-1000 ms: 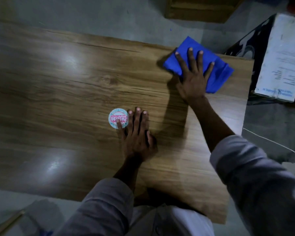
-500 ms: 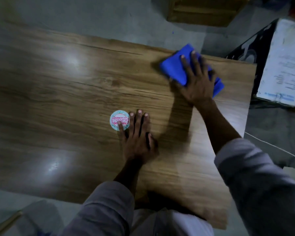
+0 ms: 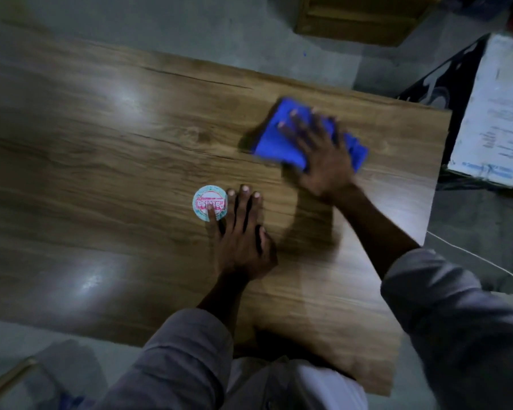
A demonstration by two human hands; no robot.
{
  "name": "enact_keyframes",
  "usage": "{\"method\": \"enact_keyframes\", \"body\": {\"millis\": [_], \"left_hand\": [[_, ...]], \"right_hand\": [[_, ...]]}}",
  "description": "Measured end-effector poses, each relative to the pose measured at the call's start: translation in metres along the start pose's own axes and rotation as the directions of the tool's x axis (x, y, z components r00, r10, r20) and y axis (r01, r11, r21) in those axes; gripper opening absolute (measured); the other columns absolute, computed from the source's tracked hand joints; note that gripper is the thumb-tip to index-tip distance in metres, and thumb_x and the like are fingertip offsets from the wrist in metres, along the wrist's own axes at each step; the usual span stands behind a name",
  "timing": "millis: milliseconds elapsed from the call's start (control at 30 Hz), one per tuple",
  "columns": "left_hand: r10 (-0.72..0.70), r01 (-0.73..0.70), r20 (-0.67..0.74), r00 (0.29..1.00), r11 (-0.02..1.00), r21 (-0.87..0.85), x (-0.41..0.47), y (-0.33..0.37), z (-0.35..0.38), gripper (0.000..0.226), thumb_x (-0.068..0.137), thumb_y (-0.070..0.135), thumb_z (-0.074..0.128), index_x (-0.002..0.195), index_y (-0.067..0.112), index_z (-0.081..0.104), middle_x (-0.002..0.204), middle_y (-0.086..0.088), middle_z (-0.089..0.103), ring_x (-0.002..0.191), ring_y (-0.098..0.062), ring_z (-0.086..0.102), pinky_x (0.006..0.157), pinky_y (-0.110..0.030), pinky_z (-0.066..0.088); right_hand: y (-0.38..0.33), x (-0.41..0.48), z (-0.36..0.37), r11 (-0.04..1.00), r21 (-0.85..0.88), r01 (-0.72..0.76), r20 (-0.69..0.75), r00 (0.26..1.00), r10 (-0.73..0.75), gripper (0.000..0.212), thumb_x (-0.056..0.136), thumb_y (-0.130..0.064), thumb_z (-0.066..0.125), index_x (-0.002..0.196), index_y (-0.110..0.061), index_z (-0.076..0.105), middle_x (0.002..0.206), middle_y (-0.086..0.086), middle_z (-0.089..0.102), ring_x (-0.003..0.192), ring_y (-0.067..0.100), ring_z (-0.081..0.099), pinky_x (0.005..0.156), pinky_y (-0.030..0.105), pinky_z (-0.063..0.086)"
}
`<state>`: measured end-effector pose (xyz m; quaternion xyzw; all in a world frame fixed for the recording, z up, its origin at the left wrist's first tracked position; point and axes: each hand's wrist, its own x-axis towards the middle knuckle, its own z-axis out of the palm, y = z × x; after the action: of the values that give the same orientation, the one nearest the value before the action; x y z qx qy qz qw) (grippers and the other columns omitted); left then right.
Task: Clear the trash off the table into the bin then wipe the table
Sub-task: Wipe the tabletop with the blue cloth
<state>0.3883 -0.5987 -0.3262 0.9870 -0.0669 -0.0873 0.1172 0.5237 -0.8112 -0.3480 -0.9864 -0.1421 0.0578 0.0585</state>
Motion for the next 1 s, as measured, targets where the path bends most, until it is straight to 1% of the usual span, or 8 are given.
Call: {"method": "enact_keyframes", "body": {"millis": [133, 333, 433, 500, 600, 700, 800, 1000], "left_hand": [[-0.007, 0.007, 0.024, 1.0, 1.0, 0.015, 0.001, 0.0, 0.001, 0.08, 0.086, 0.035, 0.054, 0.159, 0.019, 0.028, 0.169, -0.001, 0.016, 0.157, -0.024, 0.006, 0.12, -0.064, 0.009], [0.047, -0.049, 0.041, 0.998, 0.997, 0.055, -0.001, -0.009, 0.005, 0.091, 0.082, 0.044, 0.058, 0.16, 0.014, 0.024, 0.17, -0.004, 0.009, 0.157, -0.027, 0.003, 0.12, -0.067, 0.008], [0.075, -0.087, 0.082, 0.994, 0.985, 0.15, -0.002, -0.013, 0.009, 0.105, 0.08, 0.055, 0.064, 0.163, 0.017, 0.012, 0.171, -0.004, 0.002, 0.157, -0.028, 0.0, 0.12, -0.066, 0.005], [0.034, -0.038, 0.046, 0.998, 0.994, 0.101, -0.004, -0.01, 0.01, 0.085, 0.092, 0.042, 0.054, 0.162, 0.018, 0.014, 0.171, -0.002, 0.003, 0.157, -0.026, -0.002, 0.12, -0.066, 0.007], [0.02, -0.026, 0.057, 0.998, 0.994, 0.104, -0.004, -0.004, 0.007, 0.075, 0.096, 0.038, 0.041, 0.163, 0.019, 0.012, 0.171, -0.001, 0.002, 0.157, -0.025, -0.003, 0.119, -0.066, 0.008], [0.024, -0.027, 0.025, 0.999, 0.995, 0.098, -0.006, -0.007, 0.01, 0.076, 0.095, 0.039, 0.041, 0.163, 0.02, 0.012, 0.171, 0.0, 0.002, 0.157, -0.025, -0.003, 0.119, -0.066, 0.009], [0.027, -0.026, -0.011, 1.0, 0.997, 0.078, -0.007, -0.003, 0.007, 0.076, 0.094, 0.038, 0.042, 0.162, 0.022, 0.013, 0.171, 0.001, 0.003, 0.157, -0.023, -0.002, 0.12, -0.064, 0.007], [0.015, -0.042, -0.157, 0.988, 0.985, -0.169, -0.011, -0.014, 0.011, 0.058, 0.087, 0.036, 0.055, 0.142, 0.016, 0.053, 0.161, -0.008, 0.035, 0.152, -0.025, 0.028, 0.122, -0.057, 0.016]], "right_hand": [[0.028, 0.016, -0.01, 0.872, 0.155, -0.465, -0.004, 0.882, 0.471, 0.079, 0.087, -0.043, 0.046, 0.161, -0.035, 0.021, 0.17, -0.003, 0.014, 0.157, 0.036, 0.006, 0.122, 0.064, 0.005], [-0.064, -0.105, 0.007, 0.943, 0.331, 0.01, 0.003, 1.0, -0.012, 0.069, 0.095, -0.054, 0.045, 0.157, -0.022, 0.038, 0.167, 0.002, 0.025, 0.157, 0.034, 0.01, 0.123, 0.061, 0.01], [-0.08, -0.185, 0.008, 0.627, 0.765, -0.146, 0.158, 0.987, 0.037, 0.054, 0.098, -0.057, 0.052, 0.133, -0.019, 0.066, 0.146, -0.011, 0.055, 0.141, 0.007, 0.043, 0.119, 0.034, 0.031], [-0.063, -0.194, -0.015, 0.306, 0.861, -0.407, 0.32, 0.9, 0.296, 0.05, 0.093, -0.068, 0.055, 0.107, -0.025, 0.075, 0.098, -0.015, 0.074, 0.092, 0.003, 0.067, 0.084, 0.032, 0.053], [-0.004, -0.16, -0.046, 0.447, 0.778, -0.441, 0.102, 0.792, 0.602, 0.052, 0.097, -0.045, 0.054, 0.115, 0.001, 0.07, 0.094, 0.01, 0.071, 0.084, 0.018, 0.067, 0.08, 0.031, 0.054], [0.05, -0.1, -0.049, 0.748, 0.549, -0.373, -0.1, 0.859, 0.501, 0.066, 0.096, -0.047, 0.043, 0.14, 0.0, 0.054, 0.134, 0.022, 0.062, 0.124, 0.037, 0.058, 0.107, 0.051, 0.044], [0.035, -0.07, -0.017, 0.832, 0.215, -0.511, 0.069, 0.858, 0.509, 0.081, 0.085, -0.067, 0.03, 0.158, -0.031, 0.034, 0.167, 0.001, 0.026, 0.154, 0.037, 0.018, 0.116, 0.071, 0.005], [-0.095, -0.141, 0.01, 0.951, 0.101, -0.293, 0.103, 0.953, 0.283, 0.076, 0.086, -0.077, 0.031, 0.155, -0.047, 0.03, 0.168, -0.006, 0.022, 0.156, 0.035, 0.014, 0.117, 0.071, 0.002]]}}
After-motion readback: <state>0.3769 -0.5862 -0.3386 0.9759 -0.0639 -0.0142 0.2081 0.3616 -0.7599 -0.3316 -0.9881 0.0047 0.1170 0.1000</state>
